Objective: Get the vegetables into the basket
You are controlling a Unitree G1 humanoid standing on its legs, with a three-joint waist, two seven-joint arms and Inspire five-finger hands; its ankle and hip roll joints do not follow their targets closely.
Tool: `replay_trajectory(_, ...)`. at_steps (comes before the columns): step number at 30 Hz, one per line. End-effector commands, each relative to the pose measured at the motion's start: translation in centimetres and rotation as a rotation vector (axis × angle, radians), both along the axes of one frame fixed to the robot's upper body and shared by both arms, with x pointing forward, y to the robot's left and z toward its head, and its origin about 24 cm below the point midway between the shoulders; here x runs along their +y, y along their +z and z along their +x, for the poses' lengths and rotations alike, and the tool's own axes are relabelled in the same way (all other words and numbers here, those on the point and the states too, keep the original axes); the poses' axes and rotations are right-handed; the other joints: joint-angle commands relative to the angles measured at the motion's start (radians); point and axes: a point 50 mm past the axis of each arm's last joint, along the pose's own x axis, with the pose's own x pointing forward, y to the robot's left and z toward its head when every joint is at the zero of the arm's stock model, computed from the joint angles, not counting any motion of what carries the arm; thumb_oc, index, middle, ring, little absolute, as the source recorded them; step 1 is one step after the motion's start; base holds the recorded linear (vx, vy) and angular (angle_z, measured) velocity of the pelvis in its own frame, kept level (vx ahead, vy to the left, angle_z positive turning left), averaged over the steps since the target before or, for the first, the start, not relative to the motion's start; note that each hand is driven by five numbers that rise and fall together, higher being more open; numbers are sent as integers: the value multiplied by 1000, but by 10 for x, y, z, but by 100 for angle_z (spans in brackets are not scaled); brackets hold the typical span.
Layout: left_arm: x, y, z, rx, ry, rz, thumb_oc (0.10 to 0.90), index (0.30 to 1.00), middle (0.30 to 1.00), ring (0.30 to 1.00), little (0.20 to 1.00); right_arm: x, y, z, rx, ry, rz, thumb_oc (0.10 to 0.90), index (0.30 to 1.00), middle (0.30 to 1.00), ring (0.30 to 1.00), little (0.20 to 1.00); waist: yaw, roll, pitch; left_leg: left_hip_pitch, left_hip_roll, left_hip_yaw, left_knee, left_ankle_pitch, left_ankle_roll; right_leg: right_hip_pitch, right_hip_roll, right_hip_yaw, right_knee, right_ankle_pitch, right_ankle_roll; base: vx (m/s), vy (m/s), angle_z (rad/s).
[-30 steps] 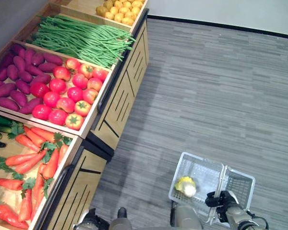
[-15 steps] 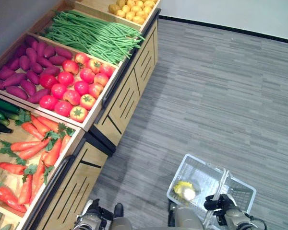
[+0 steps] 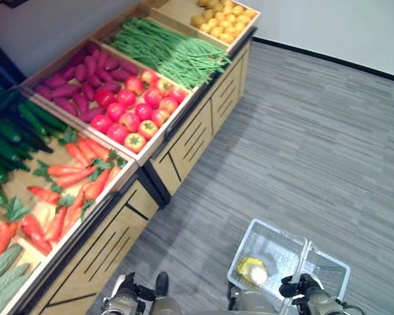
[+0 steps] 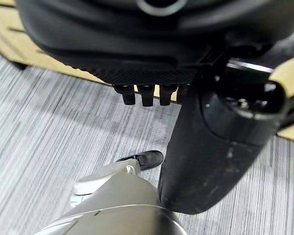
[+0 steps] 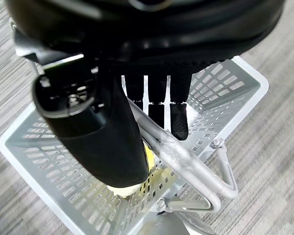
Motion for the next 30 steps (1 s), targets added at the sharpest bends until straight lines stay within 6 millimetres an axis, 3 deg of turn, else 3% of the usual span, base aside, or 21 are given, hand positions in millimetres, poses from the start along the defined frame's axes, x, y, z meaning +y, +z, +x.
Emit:
replay_trajectory(1, 18, 1, -12, 36, 38, 48, 900, 1000, 1000, 1000, 1000, 1, -4, -12, 63, 81, -20, 400, 300, 300, 300, 300, 35, -45, 81, 124, -63, 16, 79, -90, 87, -60, -57, 8, 142, -71, 61, -51, -105, 41)
replay_trajectory(3, 17, 2, -9, 26, 35, 44, 900, 1000, 1000, 1000, 1000, -1, -3, -12, 64, 79, -26, 400, 300, 300, 300, 300, 40, -46, 91, 101, -59, 33, 81, -93, 91, -50, -69, -22, 140, -81, 61, -42, -83, 62)
replay_trajectory(5, 16, 3, -5, 6, 41, 34, 900, 1000, 1000, 1000, 1000, -5, -1, -11, 63, 89, -38, 400, 300, 300, 300, 300, 39, -44, 105, 87, -39, 151, 103, -107, 91, -33, -90, -75, 144, -90, 59, -92, -51, 99)
replay_trajectory(6, 16, 3, -5, 6, 41, 34, 900, 1000, 1000, 1000, 1000, -5, -1, -11, 62, 89, -38, 400, 300, 300, 300, 300, 37, -46, 102, 81, -41, 149, 103, -104, 92, -37, -93, -76, 142, -87, 59, -140, -53, 94)
replay_trajectory(8, 12, 2, -4, 9, 26, 18, 900, 1000, 1000, 1000, 1000, -13, 1, -17, 77, 62, -56, 400, 300, 300, 300, 300, 16, -31, 110, 61, -7, 413, 94, -115, 74, -12, -132, -184, 135, -89, 73, -138, -45, 60)
replay_trajectory(9, 12, 2, -4, 9, 26, 18, 900, 1000, 1000, 1000, 1000, -14, 1, -17, 77, 61, -57, 400, 300, 300, 300, 300, 16, -31, 110, 61, -7, 413, 94, -114, 74, -12, -132, -185, 135, -89, 73, -67, -8, 84)
replay_trajectory(10, 11, 3, -1, 8, 1, 17, 900, 1000, 1000, 1000, 1000, -16, 1, -20, 81, 34, -63, 400, 300, 300, 300, 300, 7, -22, 109, 39, -2, 502, 76, -104, 70, -1, -155, -234, 140, -82, 83, -8, 0, 102)
replay_trajectory(11, 11, 3, -1, 8, 1, 17, 900, 1000, 1000, 1000, 1000, -16, 1, -20, 81, 34, -63, 400, 300, 300, 300, 300, 6, -22, 109, 39, -2, 501, 75, -103, 70, -1, -155, -235, 140, -82, 83, -11, 21, 121)
replay_trajectory(13, 12, 3, 0, 16, -11, 20, 900, 1000, 1000, 1000, 1000, -17, 0, -24, 80, 1, -62, 400, 300, 300, 300, 300, -3, -10, 103, 23, 2, 576, 44, -86, 58, 22, -182, -283, 153, -84, 104, 81, 92, 120)
replay_trajectory(16, 17, 2, -7, 34, -2, 35, 900, 1000, 1000, 1000, 1000, -11, -2, -22, 80, 18, -53, 400, 300, 300, 300, 300, 5, -18, 98, 41, -6, 544, 24, -97, 59, 32, -189, -290, 169, -89, 112, 69, 99, 136)
replay_trajectory(19, 26, 3, -12, 50, 9, 63, 900, 1000, 1000, 1000, 1000, -2, -4, -19, 79, 45, -38, 400, 300, 300, 300, 300, 20, -54, 101, 46, -19, 548, 29, -129, 83, 23, -210, -266, 196, -74, 126, 30, 165, 16)
replay_trajectory(20, 32, 4, -14, 59, 16, 78, 900, 1000, 1000, 1000, 1000, 4, -6, -17, 78, 57, -24, 400, 300, 300, 300, 300, 29, -79, 105, 46, -33, 541, 36, -153, 99, 16, -216, -242, 212, -70, 134, 22, 106, -1)
replay_trajectory(24, 38, 6, -12, 59, 15, 95, 900, 1000, 1000, 1000, 1000, 10, -7, -14, 72, 59, -10, 400, 300, 300, 300, 300, 39, -106, 110, 53, -60, 541, 36, -174, 118, 15, -232, -219, 215, -51, 153, 4, 131, -1)
replay_trajectory(25, 42, 8, -12, 55, 18, 105, 900, 1000, 1000, 1000, 1000, 13, -8, -15, 75, 60, -1, 400, 300, 300, 300, 300, 49, -124, 113, 47, -79, 557, 37, -168, 139, 19, -241, -228, 194, -17, 148, -31, 175, -4)
replay_trajectory(30, 45, 9, -12, 51, 25, 112, 900, 1000, 1000, 1000, 1000, 14, -9, -15, 87, 71, 0, 400, 300, 300, 300, 300, 69, -149, 104, 51, -119, 544, 36, -201, 156, 31, -257, -211, 151, 17, 170, 24, 139, -7)
